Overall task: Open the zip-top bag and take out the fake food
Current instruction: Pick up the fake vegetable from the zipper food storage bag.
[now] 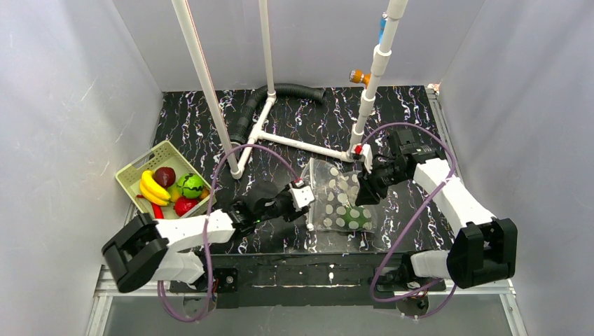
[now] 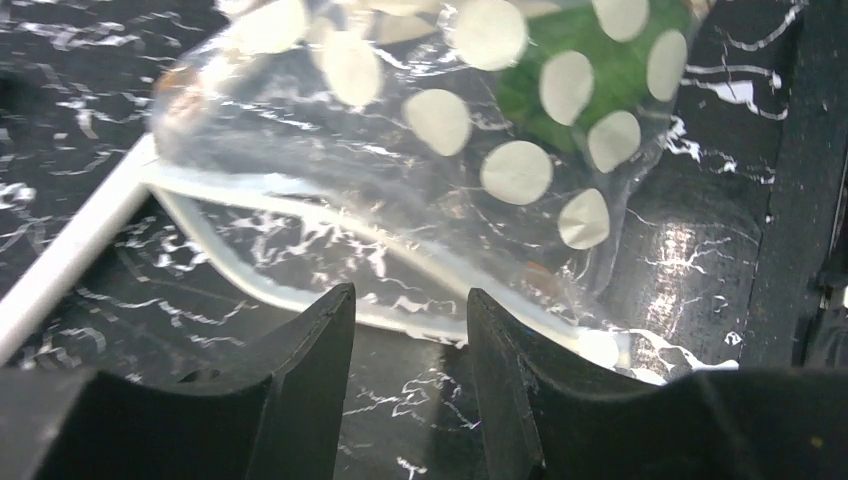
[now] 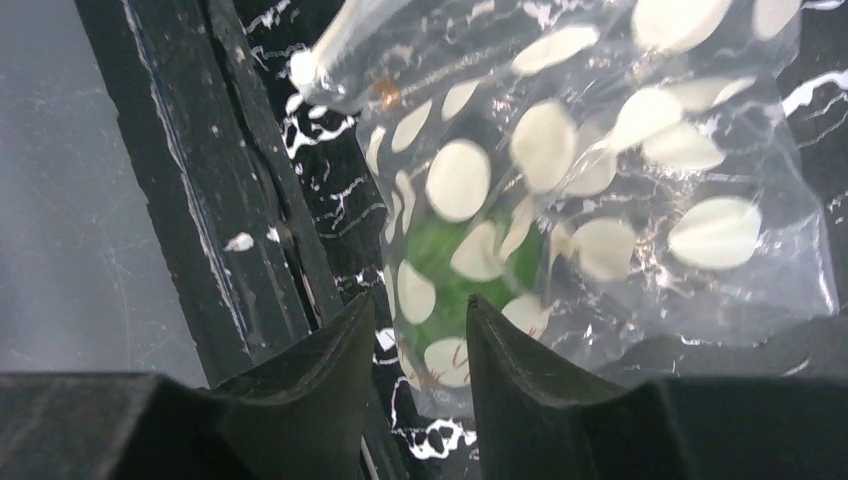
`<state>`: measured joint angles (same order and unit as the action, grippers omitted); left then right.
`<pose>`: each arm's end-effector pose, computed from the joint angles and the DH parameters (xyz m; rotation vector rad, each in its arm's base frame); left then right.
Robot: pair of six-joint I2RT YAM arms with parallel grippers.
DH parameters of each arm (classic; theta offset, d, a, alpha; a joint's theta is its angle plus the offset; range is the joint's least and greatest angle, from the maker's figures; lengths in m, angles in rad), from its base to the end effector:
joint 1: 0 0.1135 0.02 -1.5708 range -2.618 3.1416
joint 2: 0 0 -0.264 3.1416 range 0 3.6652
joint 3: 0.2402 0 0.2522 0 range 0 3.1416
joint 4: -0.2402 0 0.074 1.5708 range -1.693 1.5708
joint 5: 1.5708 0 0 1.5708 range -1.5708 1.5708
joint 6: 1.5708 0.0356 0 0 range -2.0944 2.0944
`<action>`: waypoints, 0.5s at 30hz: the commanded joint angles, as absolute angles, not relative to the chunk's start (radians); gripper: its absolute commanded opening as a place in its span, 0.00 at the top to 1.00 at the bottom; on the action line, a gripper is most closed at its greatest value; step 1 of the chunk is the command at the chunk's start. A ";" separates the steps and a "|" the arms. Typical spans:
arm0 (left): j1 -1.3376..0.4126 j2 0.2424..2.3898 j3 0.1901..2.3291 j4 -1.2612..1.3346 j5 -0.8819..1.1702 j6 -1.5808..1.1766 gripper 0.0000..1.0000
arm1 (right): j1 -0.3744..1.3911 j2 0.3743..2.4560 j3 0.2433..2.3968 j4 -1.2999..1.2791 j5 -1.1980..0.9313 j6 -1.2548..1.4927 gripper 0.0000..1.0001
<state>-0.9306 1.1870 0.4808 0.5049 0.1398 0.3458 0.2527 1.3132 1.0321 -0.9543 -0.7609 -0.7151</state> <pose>0.1475 -0.2063 0.2231 1.1548 1.3842 -0.5443 0.2239 0.0832 0.2643 -1.3194 2.1448 0.8806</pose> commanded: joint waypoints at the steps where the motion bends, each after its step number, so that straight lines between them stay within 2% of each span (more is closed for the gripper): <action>1: -0.927 1.316 0.556 0.562 0.247 0.382 0.57 | 0.246 1.257 0.989 -0.977 -0.685 -0.767 0.51; 8: -0.917 1.425 0.582 0.598 0.262 0.397 0.57 | 0.247 1.139 0.821 -0.901 -0.632 -0.953 0.39; 11: -0.902 1.420 0.562 0.631 0.273 0.385 0.57 | 0.247 1.082 0.741 -0.856 -0.648 -1.065 0.36; 15: -0.876 1.344 0.524 0.618 0.272 0.386 0.56 | 0.247 1.043 0.692 -0.799 -0.637 -1.086 0.30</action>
